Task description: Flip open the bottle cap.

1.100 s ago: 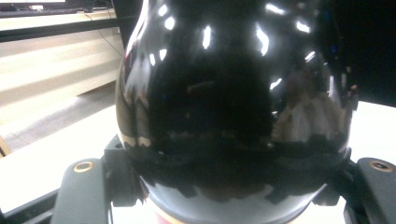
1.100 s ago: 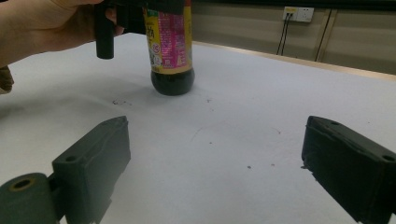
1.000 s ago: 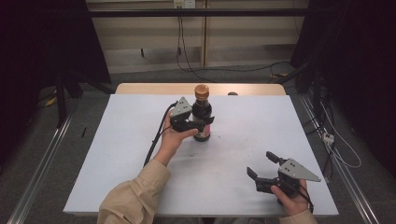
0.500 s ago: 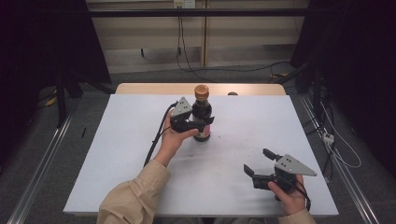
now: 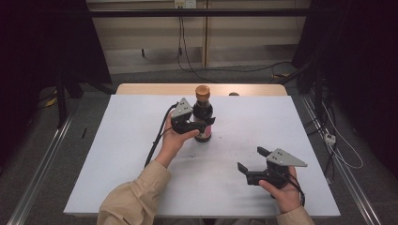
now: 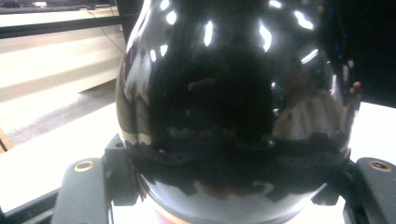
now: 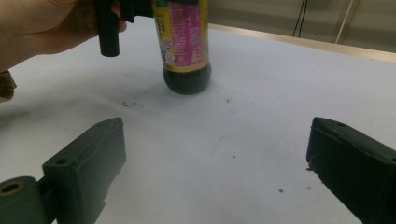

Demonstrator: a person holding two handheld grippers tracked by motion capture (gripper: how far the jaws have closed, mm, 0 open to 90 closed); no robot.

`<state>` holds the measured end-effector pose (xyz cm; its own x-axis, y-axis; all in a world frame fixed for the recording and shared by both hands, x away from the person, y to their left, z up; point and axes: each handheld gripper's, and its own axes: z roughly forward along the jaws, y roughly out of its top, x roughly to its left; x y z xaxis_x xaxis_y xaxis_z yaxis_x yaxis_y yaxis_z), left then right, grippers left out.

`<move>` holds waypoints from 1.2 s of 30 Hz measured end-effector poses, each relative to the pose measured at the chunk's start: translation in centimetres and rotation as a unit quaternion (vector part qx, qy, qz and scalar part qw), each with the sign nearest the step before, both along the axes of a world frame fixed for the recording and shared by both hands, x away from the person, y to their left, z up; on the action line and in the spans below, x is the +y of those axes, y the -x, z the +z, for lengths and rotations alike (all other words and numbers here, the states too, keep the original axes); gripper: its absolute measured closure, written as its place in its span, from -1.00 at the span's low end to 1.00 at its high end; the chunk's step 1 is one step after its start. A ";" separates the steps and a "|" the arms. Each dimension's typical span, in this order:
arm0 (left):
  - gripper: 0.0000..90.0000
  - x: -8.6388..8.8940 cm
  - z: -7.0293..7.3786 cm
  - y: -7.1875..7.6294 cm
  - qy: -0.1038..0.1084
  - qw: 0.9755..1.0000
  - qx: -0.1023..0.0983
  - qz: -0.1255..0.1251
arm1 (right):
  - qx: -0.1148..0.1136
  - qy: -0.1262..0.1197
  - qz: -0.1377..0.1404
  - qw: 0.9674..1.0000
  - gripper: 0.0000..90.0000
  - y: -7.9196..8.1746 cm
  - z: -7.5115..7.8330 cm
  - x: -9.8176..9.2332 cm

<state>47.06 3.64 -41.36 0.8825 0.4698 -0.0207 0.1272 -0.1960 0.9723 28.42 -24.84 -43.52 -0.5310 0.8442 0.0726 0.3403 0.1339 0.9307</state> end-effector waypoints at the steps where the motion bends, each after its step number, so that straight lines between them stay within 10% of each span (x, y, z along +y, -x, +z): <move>1: -0.34 0.0 0.0 0.0 0.002 1.000 0.000 -0.001 | 0.002 0.002 0.003 1.000 -0.91 -0.1 0.0 0.1; 25: -0.34 -0.1 0.0 0.1 0.007 1.000 0.012 0.004 | 0.024 -0.047 -0.002 0.999 -0.86 -3.5 3.3 2.0; 36: -0.32 0.2 0.0 -0.1 0.003 1.000 0.007 -0.013 | 0.018 -0.034 0.043 0.998 -0.15 -6.1 6.2 4.0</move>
